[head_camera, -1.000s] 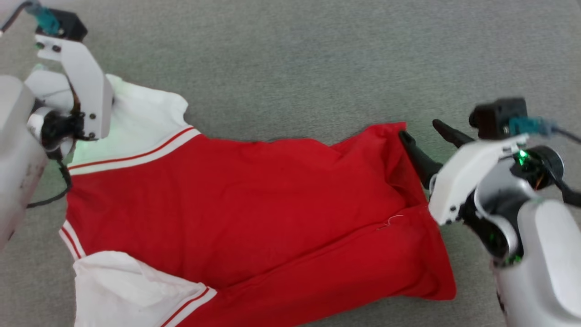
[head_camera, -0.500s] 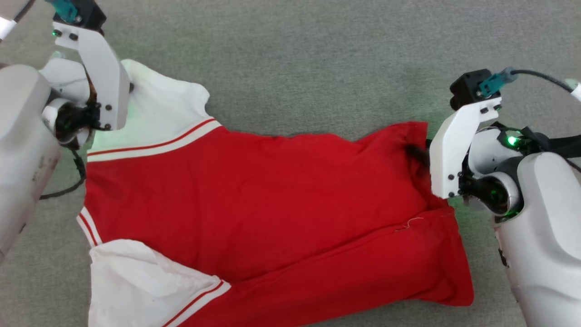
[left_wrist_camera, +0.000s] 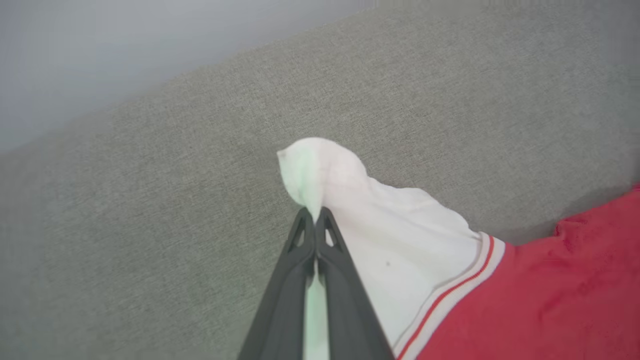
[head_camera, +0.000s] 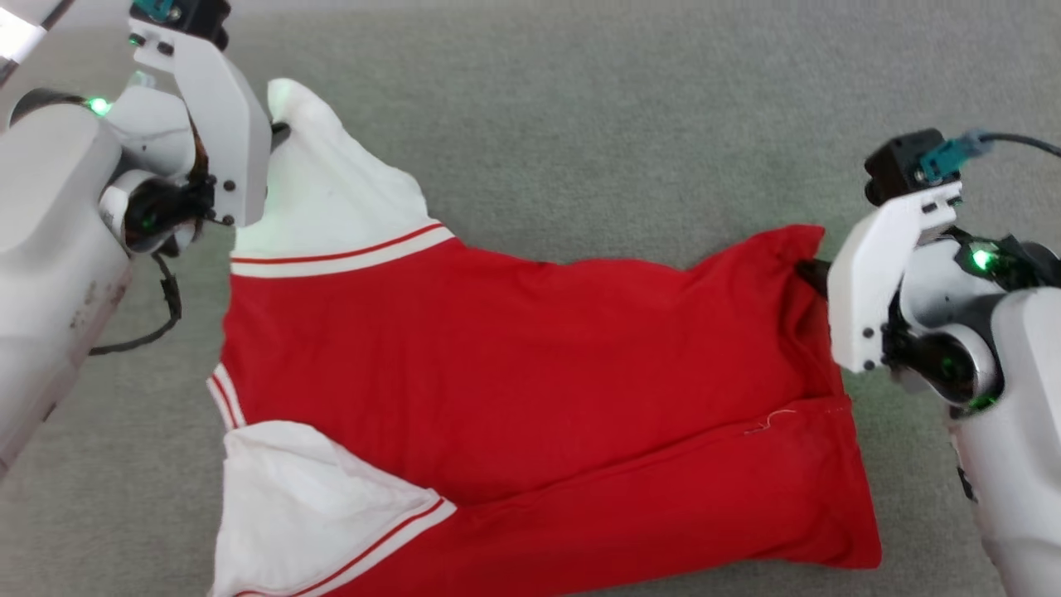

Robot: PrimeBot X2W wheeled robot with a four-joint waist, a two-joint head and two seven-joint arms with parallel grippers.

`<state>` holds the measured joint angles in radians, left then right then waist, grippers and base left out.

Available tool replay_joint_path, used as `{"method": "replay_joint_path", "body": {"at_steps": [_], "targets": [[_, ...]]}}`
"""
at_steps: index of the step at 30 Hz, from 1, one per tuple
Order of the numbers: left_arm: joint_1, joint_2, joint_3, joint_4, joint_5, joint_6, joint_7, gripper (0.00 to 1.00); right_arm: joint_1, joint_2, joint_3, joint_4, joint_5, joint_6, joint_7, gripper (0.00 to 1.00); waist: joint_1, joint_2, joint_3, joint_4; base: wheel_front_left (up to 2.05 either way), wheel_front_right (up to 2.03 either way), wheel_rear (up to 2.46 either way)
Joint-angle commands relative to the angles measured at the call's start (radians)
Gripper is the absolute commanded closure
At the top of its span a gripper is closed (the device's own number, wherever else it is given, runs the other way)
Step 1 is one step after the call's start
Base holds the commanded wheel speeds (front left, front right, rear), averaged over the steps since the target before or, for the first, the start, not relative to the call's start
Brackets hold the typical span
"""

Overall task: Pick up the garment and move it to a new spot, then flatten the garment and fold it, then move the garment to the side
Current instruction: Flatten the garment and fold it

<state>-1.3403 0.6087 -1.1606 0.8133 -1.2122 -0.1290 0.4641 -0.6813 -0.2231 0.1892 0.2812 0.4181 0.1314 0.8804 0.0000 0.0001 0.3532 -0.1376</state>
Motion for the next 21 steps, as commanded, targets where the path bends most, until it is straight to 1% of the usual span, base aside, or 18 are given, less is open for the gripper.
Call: {"method": "replay_joint_path", "body": {"at_steps": [1, 4, 9, 12, 15, 16, 21], "targets": [[-0.005, 0.015, -0.009, -0.030, -0.012, -0.002, -0.001, 1.00, 0.032, -0.024, 0.005, -0.026, 0.011, -0.002, -0.001, 1.00, 0.0000, -0.0001, -0.055, 0.044, 0.00, 0.00, 0.00], [0.014, 0.032, -0.021, -0.088, -0.019, -0.002, -0.006, 1.00, 0.072, -0.058, 0.004, -0.068, 0.026, -0.002, -0.001, 1.00, 0.0000, -0.0001, -0.092, 0.070, 0.00, 0.00, 0.00], [0.047, 0.083, -0.044, -0.188, -0.011, -0.002, 0.003, 1.00, 0.151, -0.117, 0.010, -0.158, 0.055, -0.002, 0.021, 1.00, 0.0000, -0.0001, -0.151, 0.102, 0.00, 0.00, 0.00], [0.084, 0.121, -0.052, -0.278, -0.016, 0.024, 0.016, 1.00, 0.210, -0.148, 0.008, -0.213, 0.078, -0.002, 0.050, 1.00, 0.0000, -0.0001, -0.182, 0.116, 0.00, 0.00, 0.00], [0.128, 0.177, -0.060, -0.402, -0.022, 0.081, 0.034, 1.00, 0.269, -0.179, 0.000, -0.272, 0.102, -0.002, 0.082, 1.00, 0.0000, -0.0001, -0.206, 0.127, 0.00, 0.00, 0.00], [0.128, 0.177, -0.060, -0.402, -0.022, 0.081, 0.034, 1.00, 0.269, -0.179, 0.000, -0.272, 0.102, -0.002, 0.082, 1.00, 0.0000, -0.0001, -0.206, 0.127, 0.00, 0.00, 0.00], [0.214, 0.292, -0.069, -0.658, -0.045, 0.217, 0.074, 1.00, 0.374, -0.214, -0.031, -0.363, 0.127, -0.002, 0.141, 1.00, 0.0000, -0.0001, -0.226, 0.138, 0.00, 0.00, 0.00]]}}
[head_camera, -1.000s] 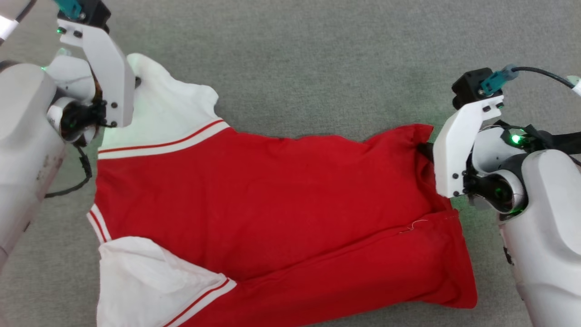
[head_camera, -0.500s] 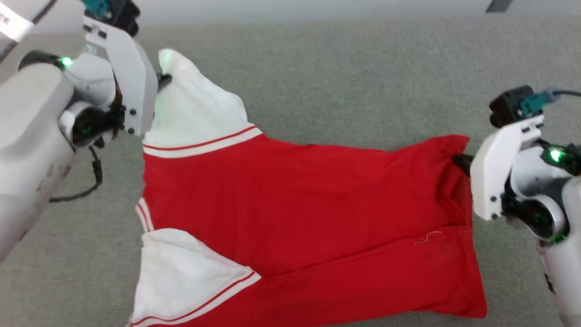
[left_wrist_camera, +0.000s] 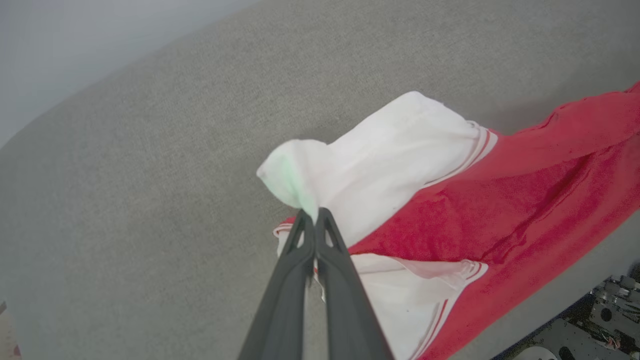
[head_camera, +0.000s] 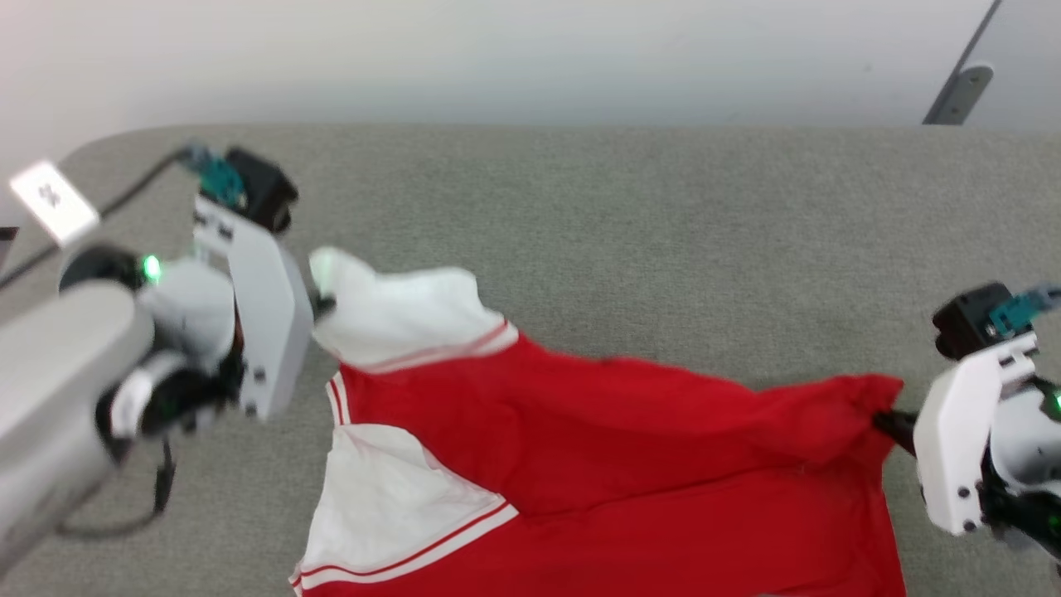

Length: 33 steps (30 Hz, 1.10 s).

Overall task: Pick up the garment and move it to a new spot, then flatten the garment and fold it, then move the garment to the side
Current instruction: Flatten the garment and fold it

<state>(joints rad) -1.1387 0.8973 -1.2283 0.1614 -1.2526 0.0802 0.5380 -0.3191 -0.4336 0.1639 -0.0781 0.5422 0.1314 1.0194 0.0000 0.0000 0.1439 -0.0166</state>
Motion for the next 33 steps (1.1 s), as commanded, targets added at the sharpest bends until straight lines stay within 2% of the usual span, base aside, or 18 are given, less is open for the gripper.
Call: {"method": "replay_joint_path", "body": {"at_steps": [1, 6, 8, 11, 15, 21, 22, 23, 24, 25, 26, 27, 28, 29, 30, 33], "targets": [[0.033, 0.026, -0.004, -0.059, -0.012, 0.035, 0.008, 1.00, 0.033, -0.005, -0.017, -0.018, 0.007, -0.002, 0.012, 1.00, 0.0000, 0.0000, -0.019, 0.019, 0.00, 0.00, 0.00], [0.140, 0.112, -0.017, -0.272, -0.044, 0.156, 0.021, 1.00, 0.129, 0.001, -0.062, -0.058, 0.014, -0.002, 0.054, 1.00, 0.0000, 0.0000, -0.025, 0.020, 0.00, 0.00, 0.00], [0.193, 0.125, -0.025, -0.321, -0.060, 0.183, 0.019, 1.00, 0.163, 0.010, -0.077, -0.060, 0.014, -0.002, 0.063, 1.00, 0.0000, 0.0000, -0.026, 0.020, 0.00, 0.00, 0.00], [0.262, 0.117, -0.032, -0.337, -0.084, 0.200, 0.004, 1.00, 0.196, 0.028, -0.084, -0.043, 0.006, -0.002, 0.065, 1.00, 0.0000, 0.0000, -0.028, 0.017, 0.00, 0.00, 0.00], [0.329, 0.073, -0.037, -0.278, -0.104, 0.170, -0.022, 1.00, 0.200, 0.061, -0.077, 0.004, 0.000, -0.002, 0.047, 1.00, 0.0000, 0.0000, -0.028, 0.012, 0.00, 0.00, 0.00], [0.379, -0.007, -0.039, -0.102, -0.151, 0.099, -0.042, 1.00, 0.160, 0.078, -0.035, 0.091, -0.008, -0.002, 0.023, 1.00, 0.0000, 0.0000, -0.036, 0.005, 0.00, 0.00, 0.00], [0.380, -0.015, -0.038, -0.079, -0.157, 0.090, -0.046, 0.90, 0.156, 0.079, -0.030, 0.102, -0.007, -0.002, 0.021, 1.00, 0.0000, 0.0000, -0.039, 0.004, 0.00, 0.00, 0.00], [0.382, -0.024, -0.034, -0.056, -0.165, 0.082, -0.048, 0.88, 0.148, 0.080, -0.025, 0.111, -0.005, -0.002, 0.021, 1.00, 0.0000, 0.0000, -0.044, 0.003, 0.00, 0.00, 0.00], [0.383, -0.031, -0.032, -0.040, -0.168, 0.075, -0.052, 0.72, 0.142, 0.081, -0.022, 0.116, -0.001, -0.002, 0.019, 0.91, 0.0000, 0.0000, -0.048, 0.003, 0.00, 0.00, 0.00], [0.382, -0.037, -0.031, -0.024, -0.166, 0.068, -0.056, 0.59, 0.140, 0.081, -0.020, 0.120, 0.001, -0.002, 0.016, 0.77, 0.0000, 0.0000, -0.055, 0.004, 0.00, 0.00, 0.00], [0.382, -0.041, -0.027, -0.014, -0.170, 0.066, -0.061, 0.31, 0.140, 0.081, -0.016, 0.122, 0.006, -0.002, 0.016, 0.62, 0.0000, 0.0000, -0.061, 0.004, 0.00, 0.00, 0.00], [0.383, -0.045, -0.025, -0.006, -0.172, 0.061, -0.065, 0.11, 0.143, 0.081, -0.013, 0.123, 0.017, -0.002, 0.018, 0.24, 0.0000, 0.0000, -0.068, 0.006, 0.00, 0.00, 0.00], [0.383, -0.046, -0.022, 0.000, -0.170, 0.061, -0.073, 0.03, 0.144, 0.076, -0.014, 0.120, 0.024, -0.002, 0.018, 0.22, 0.0000, 0.0000, -0.075, 0.007, 0.00, 0.00, 0.00], [0.385, -0.044, -0.018, 0.003, -0.170, 0.063, -0.080, 0.00, 0.145, 0.069, -0.014, 0.114, 0.028, -0.002, 0.013, 0.07, 0.0000, 0.0000, -0.082, 0.008, 0.00, 0.00, 0.00], [0.388, -0.045, -0.015, 0.001, -0.170, 0.063, -0.090, 0.00, 0.148, 0.066, -0.017, 0.109, 0.034, -0.002, 0.008, 0.00, 0.0000, 0.0000, -0.090, 0.010, 0.00, 0.00, 0.00], [0.403, -0.036, -0.010, -0.016, -0.166, 0.065, -0.117, 0.00, 0.170, 0.064, -0.039, 0.097, 0.045, -0.002, -0.007, 0.00, 0.0000, 0.0000, -0.113, 0.017, 0.00, 0.00, 0.00]]}}
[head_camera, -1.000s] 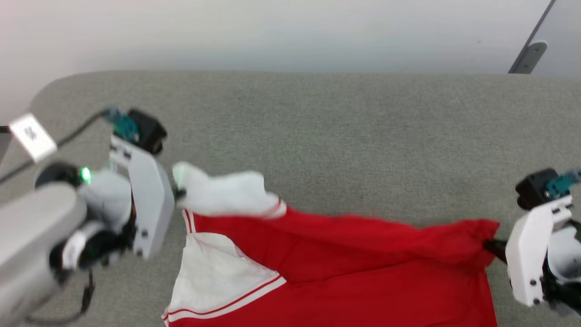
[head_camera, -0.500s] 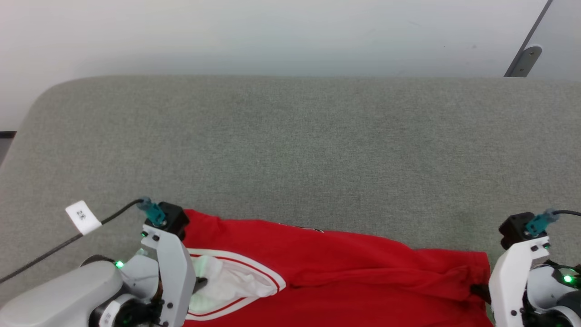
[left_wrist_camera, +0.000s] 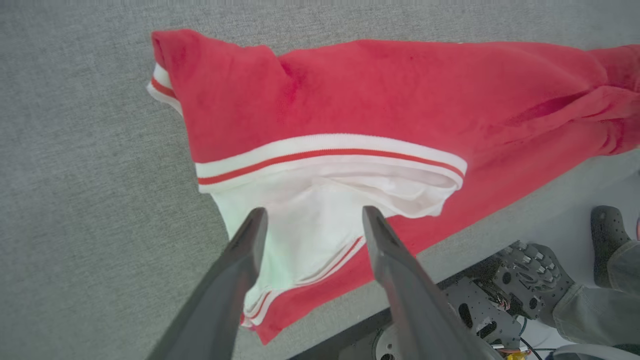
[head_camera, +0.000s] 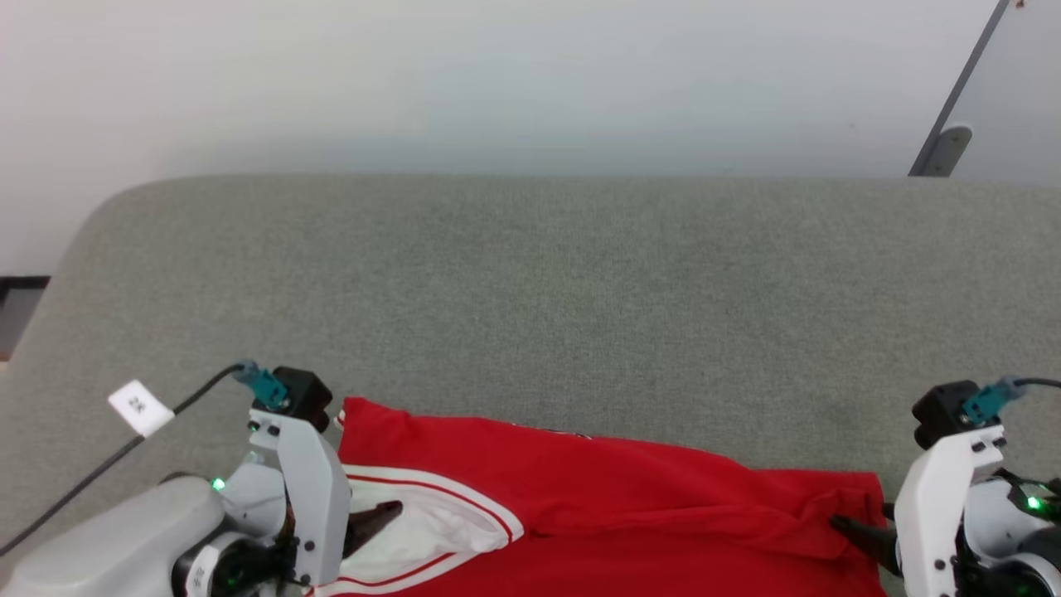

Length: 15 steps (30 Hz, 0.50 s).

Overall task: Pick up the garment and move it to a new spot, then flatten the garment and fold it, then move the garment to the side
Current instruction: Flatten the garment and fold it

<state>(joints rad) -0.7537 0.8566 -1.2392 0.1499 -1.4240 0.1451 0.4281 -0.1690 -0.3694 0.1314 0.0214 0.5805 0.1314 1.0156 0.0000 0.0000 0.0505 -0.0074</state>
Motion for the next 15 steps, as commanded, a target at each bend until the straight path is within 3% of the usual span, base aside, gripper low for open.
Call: {"method": "replay_joint_path", "body": {"at_steps": [1, 7, 15], "targets": [[0.024, 0.010, 0.004, -0.014, 0.008, 0.005, -0.021, 0.00, 0.028, -0.003, -0.013, -0.009, 0.011, -0.002, -0.006, 0.00, 0.0000, 0.0000, -0.027, 0.010, 0.00, 0.00, 0.00], [0.095, 0.056, 0.036, -0.082, 0.009, 0.042, -0.151, 0.00, 0.093, 0.004, -0.076, -0.046, 0.011, -0.002, -0.024, 0.00, 0.0000, 0.0000, -0.062, 0.021, 0.00, 0.00, 0.00], [0.228, 0.125, 0.087, -0.151, 0.068, 0.094, -0.465, 0.00, 0.173, 0.047, -0.169, -0.044, -0.021, -0.002, -0.086, 0.00, 0.0000, 0.0000, -0.077, 0.046, 0.00, 0.00, 0.00]]}}
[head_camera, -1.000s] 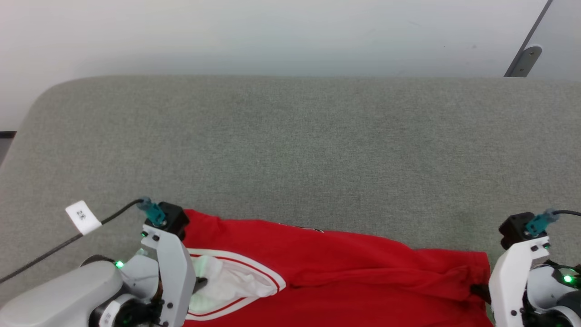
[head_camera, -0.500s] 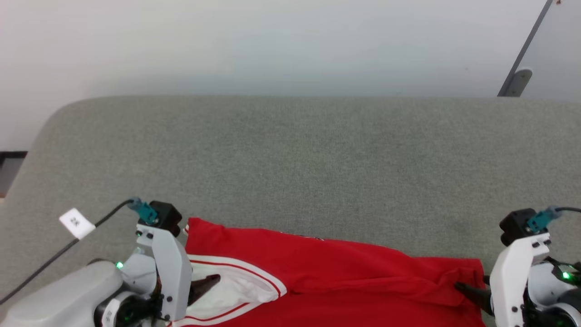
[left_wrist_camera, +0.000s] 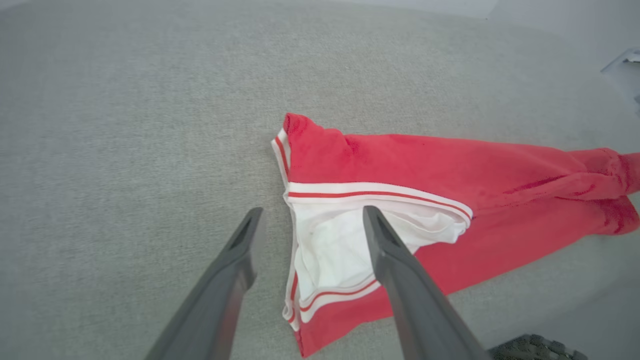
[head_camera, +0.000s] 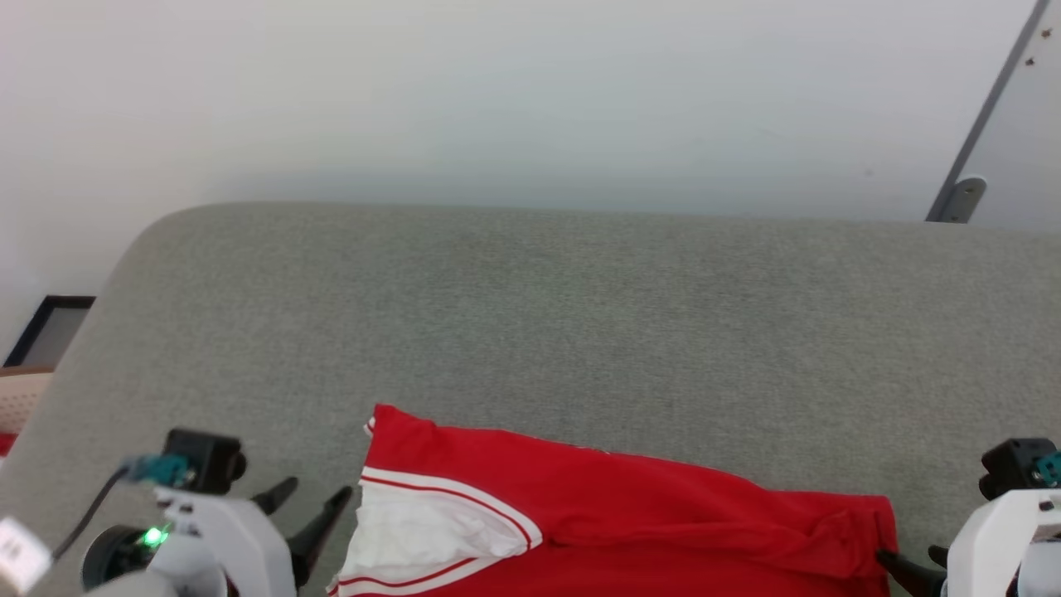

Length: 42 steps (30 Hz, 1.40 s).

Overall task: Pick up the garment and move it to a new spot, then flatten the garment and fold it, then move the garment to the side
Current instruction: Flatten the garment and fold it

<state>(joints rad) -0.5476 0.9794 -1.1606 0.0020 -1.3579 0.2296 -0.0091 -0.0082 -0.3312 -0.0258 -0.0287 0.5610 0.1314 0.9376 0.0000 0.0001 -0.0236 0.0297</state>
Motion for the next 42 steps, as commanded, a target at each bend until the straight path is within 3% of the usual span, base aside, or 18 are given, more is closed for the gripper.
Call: {"method": "replay_joint_path", "body": {"at_steps": [1, 5, 9, 15, 23, 28, 29, 30, 31, 42], "targets": [[0.036, 0.008, 0.013, -0.006, 0.015, 0.014, -0.068, 0.00, 0.017, 0.013, -0.019, 0.013, -0.007, -0.002, -0.014, 0.00, 0.0000, -0.0001, -0.003, 0.013, 0.00, 0.00, 0.00], [0.089, 0.009, 0.045, -0.006, 0.045, 0.030, -0.211, 0.00, 0.013, 0.025, -0.052, 0.045, -0.035, -0.002, -0.034, 0.00, 0.0000, -0.0001, -0.002, 0.034, 0.00, 0.00, 0.00], [0.143, -0.017, 0.117, 0.006, 0.083, 0.057, -0.254, 0.00, 0.002, 0.032, -0.079, 0.090, -0.057, -0.002, -0.027, 0.00, 0.0000, -0.0001, 0.000, 0.061, 0.00, 0.00, 0.00], [0.283, -0.090, 0.349, 0.006, 0.225, 0.082, -0.256, 0.00, -0.022, 0.042, -0.095, 0.168, -0.074, -0.002, -0.007, 0.00, 0.0000, -0.0001, 0.002, 0.104, 0.00, 0.00, 0.00], [0.480, -0.208, 0.652, 0.012, 0.417, 0.035, -0.254, 0.00, -0.072, 0.047, -0.064, 0.315, -0.087, -0.002, -0.017, 0.00, 0.0000, -0.0001, 0.005, 0.146, 0.00, 0.00, 0.00], [0.546, -0.267, 0.751, 0.028, 0.481, -0.019, -0.254, 0.00, -0.096, 0.055, -0.039, 0.398, -0.079, -0.002, -0.033, 0.00, 0.0000, -0.0001, 0.002, 0.160, 0.00, 0.00, 0.00], [0.568, -0.291, 0.789, 0.036, 0.507, -0.042, -0.254, 0.00, -0.104, 0.051, -0.014, 0.433, -0.066, -0.002, -0.043, 0.34, 0.0000, -0.0001, 0.000, 0.166, 0.00, 0.00, 0.00], [0.575, -0.304, 0.807, 0.040, 0.518, -0.054, -0.254, 0.00, -0.107, 0.049, -0.001, 0.448, -0.059, -0.002, -0.048, 0.96, 0.0000, -0.0001, -0.001, 0.169, 0.00, 0.00, 0.00], [0.585, -0.312, 0.820, 0.045, 0.530, -0.063, -0.254, 0.00, -0.111, 0.043, 0.009, 0.464, -0.053, -0.002, -0.052, 1.00, 0.0000, -0.0001, -0.002, 0.170, 0.00, 0.00, 0.00], [0.632, -0.371, 0.928, 0.052, 0.607, -0.123, -0.255, 0.00, -0.153, 0.001, 0.009, 0.540, -0.009, -0.002, -0.109, 1.00, 0.0000, -0.0001, 0.002, 0.166, 0.00, 0.00, 0.00]]}}
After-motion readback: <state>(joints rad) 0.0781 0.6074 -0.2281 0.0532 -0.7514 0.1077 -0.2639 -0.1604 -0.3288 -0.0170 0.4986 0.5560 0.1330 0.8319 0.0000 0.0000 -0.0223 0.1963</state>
